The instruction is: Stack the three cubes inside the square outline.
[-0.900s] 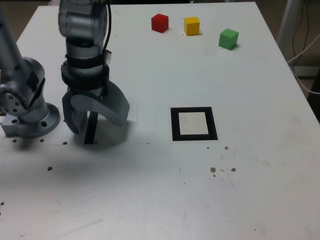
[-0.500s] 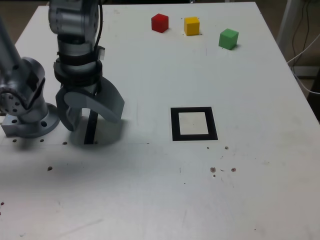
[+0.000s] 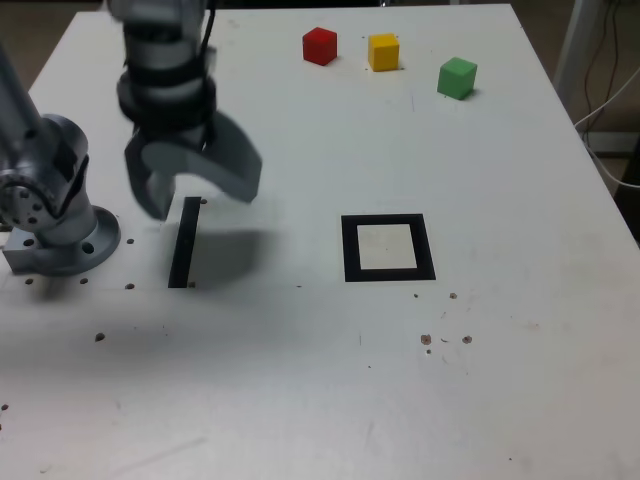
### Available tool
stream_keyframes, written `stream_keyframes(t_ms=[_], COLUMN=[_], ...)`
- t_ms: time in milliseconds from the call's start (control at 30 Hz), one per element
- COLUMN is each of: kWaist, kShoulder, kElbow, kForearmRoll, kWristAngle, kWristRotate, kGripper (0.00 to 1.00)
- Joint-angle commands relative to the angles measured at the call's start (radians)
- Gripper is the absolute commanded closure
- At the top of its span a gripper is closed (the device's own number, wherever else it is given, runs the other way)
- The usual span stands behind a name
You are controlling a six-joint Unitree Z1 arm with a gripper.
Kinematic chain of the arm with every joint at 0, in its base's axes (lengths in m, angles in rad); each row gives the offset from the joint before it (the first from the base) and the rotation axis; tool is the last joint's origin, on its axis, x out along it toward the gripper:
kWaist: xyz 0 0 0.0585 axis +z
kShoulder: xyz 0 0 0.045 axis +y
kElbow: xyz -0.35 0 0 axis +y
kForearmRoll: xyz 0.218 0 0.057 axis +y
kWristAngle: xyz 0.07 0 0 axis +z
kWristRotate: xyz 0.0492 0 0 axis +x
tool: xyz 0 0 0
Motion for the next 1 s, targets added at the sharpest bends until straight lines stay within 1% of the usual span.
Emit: stream_keyframes(t_ms=[0, 167, 333, 667, 833, 967], kWaist=[0.032, 0.112, 0.182, 0.290, 0.371, 0.445], kShoulder=[-0.008, 0.010, 0.060, 0.150, 0.200, 0.255], kElbow=[-0.037, -0.105, -0.168, -0.279, -0.327, -0.378], kForearmRoll=[0.030, 0.055, 0.064, 0.078, 0.079, 0.080], kWristAngle=[0.003, 0.003, 0.006, 0.033, 0.044, 0.063], kWristRotate=[0.022, 0.083, 0.136, 0.201, 0.253, 0.295], kGripper=[0.01, 0.01, 0.01, 0.01, 0.01, 0.01])
